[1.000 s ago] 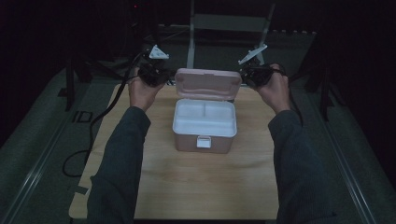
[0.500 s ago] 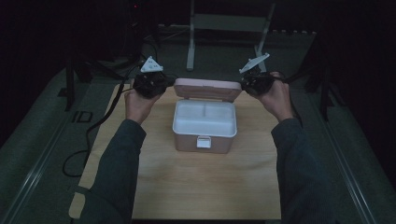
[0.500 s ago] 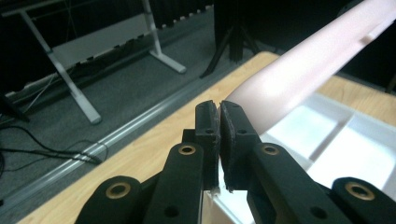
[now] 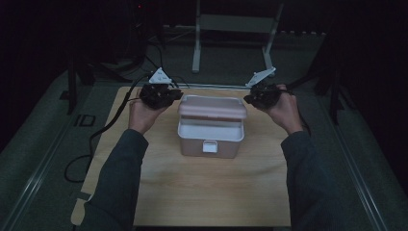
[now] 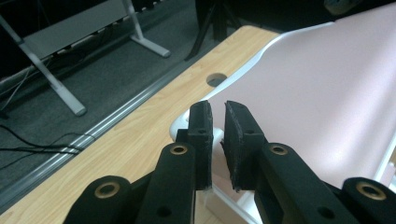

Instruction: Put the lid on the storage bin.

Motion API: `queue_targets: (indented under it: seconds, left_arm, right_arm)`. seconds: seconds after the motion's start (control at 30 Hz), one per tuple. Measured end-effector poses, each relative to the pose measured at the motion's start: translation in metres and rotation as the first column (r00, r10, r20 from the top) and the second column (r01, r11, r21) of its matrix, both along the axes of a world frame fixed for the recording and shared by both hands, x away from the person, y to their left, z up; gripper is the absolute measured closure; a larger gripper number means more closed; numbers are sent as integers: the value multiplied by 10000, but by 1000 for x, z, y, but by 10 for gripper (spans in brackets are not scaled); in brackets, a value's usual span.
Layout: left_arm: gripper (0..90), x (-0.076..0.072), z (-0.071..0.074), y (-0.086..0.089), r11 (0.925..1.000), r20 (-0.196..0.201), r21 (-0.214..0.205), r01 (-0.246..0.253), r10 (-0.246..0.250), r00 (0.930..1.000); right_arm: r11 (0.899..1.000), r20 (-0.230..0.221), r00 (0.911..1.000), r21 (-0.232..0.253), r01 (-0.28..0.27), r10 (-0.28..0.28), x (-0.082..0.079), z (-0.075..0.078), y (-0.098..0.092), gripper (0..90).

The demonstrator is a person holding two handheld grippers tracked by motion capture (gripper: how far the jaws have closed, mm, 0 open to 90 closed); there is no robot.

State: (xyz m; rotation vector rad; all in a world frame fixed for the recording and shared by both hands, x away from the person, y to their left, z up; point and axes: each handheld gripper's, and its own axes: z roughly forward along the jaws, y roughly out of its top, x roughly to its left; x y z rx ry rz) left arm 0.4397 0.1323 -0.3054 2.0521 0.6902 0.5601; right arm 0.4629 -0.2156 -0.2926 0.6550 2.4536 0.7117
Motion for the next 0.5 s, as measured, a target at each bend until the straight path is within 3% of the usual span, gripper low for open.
queue_targets:
  seconds: [0.13, 0.5]
  left_arm:
    - [798, -2, -3, -2, 9996, -23, 264, 47, -47, 10000]
    - [761, -6, -1, 1, 9999, 82, 112, 117, -118, 9999]
  right_arm:
    - [10000, 71, 9999, 16, -91, 91, -4, -2, -1, 885]
    - [9992, 138, 9999, 410, 39, -44, -9, -11, -10, 848]
